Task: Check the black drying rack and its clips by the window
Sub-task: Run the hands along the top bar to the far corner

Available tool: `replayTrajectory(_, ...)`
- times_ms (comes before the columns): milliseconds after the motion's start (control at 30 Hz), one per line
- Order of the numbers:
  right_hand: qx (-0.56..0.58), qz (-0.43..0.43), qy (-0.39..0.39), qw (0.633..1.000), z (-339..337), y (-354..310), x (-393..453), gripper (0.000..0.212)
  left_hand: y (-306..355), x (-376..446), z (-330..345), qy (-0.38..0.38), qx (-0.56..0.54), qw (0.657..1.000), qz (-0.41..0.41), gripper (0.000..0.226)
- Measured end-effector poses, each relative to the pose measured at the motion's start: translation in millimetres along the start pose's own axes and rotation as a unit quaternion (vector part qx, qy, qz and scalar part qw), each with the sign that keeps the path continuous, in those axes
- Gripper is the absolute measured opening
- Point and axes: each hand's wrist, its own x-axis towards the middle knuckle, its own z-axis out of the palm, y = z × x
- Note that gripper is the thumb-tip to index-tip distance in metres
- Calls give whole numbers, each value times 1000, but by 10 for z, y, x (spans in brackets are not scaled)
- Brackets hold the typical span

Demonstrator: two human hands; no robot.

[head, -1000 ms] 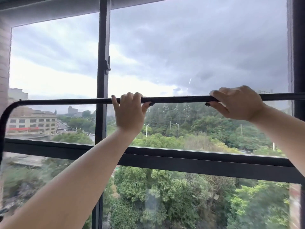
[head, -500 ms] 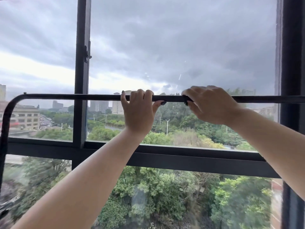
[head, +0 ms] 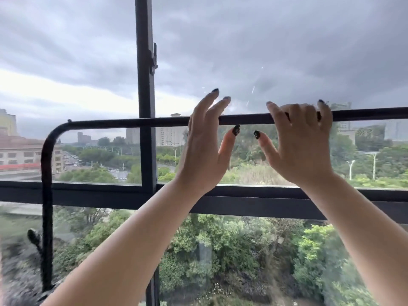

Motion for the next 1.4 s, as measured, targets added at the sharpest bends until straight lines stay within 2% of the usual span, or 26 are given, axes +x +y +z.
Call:
replayTrajectory(67, 8, 22, -18, 1000, -96, -232, 13, 59, -225, -95, -285, 8, 19, 999, -31, 46)
replayTrajectory(200, 30, -1, -5, 1000, -267, -1065, 95, 51, -737, -333, -825, -11, 82, 992, -95, 47)
replayTrajectory(333, 75, -48, 25, 996, -331, -1935, 166, 49, -911, -484, -1207, -73, 151, 984, -65, 53)
replayTrajectory(433, 113, -54, 30, 992, -339, -2432, 209, 53, -947, -523, -1399, -94, 146, 983, -55, 58)
replayTrajectory(533, 124, -39, 27, 991, -289, -2663, 229, 56, -1139, -600, -1596, -65, 163, 980, -96, 64)
replayTrajectory(633, 126, -32, 22, 991, -176, -2728, 242, 59, -1457, -743, -1768, -30, 219, 962, -163, 68)
replayTrajectory(767, 144, -14, 1, 989, -59, -2805, 300, 59, -1862, -875, -1886, 5, 265, 929, -260, 64)
replayTrajectory(900, 172, 4, 28, 985, 10, -2856, 336, 55, -2120, -965, -1947, 22, 276, 908, -315, 58)
replayTrajectory(1033, 186, 32, 58, 980, -23, -2864, 332, 48, -2227, -1021, -1973, 45, 226, 936, -264, 57)
replayTrajectory(1133, 196, 42, 50, 978, -28, -2893, 343, 46, -2347, -1012, -2052, 21, 219, 953, -209, 60)
replayTrajectory(1267, 218, 13, 50, 975, 41, -3159, 370, 43, -2556, -977, -2173, -1, 170, 967, -189, 69)
replayTrajectory(1400, 248, -39, 57, 966, 157, -3626, 399, 45, -2722, -968, -2215, 22, 100, 977, -188, 68)
